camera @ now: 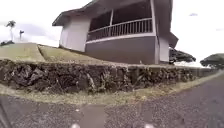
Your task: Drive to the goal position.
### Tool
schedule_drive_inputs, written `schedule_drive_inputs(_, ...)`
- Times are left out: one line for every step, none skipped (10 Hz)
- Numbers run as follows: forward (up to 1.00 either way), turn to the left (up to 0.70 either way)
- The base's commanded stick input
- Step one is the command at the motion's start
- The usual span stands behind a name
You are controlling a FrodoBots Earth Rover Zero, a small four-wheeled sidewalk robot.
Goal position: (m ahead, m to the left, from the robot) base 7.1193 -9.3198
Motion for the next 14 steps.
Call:
schedule_drive_inputs(0.0,-0.7)
schedule_drive_inputs(0.0,-0.7)
schedule_drive_inputs(0.0,-0.7)
schedule_drive_inputs(0.0,-0.7)
schedule_drive_inputs(0.0,-0.7)
schedule_drive_inputs(0.0,-0.7)
schedule_drive_inputs(0.0,-0.7)
schedule_drive_inputs(0.0,-0.7)
schedule_drive_inputs(0.0,-0.7)
schedule_drive_inputs(0.0,-0.7)
schedule_drive_inputs(0.0,-0.7)
schedule_drive_inputs(0.0,-0.7)
schedule_drive_inputs(0.0,-0.7)
schedule_drive_inputs(0.0,-0.7)
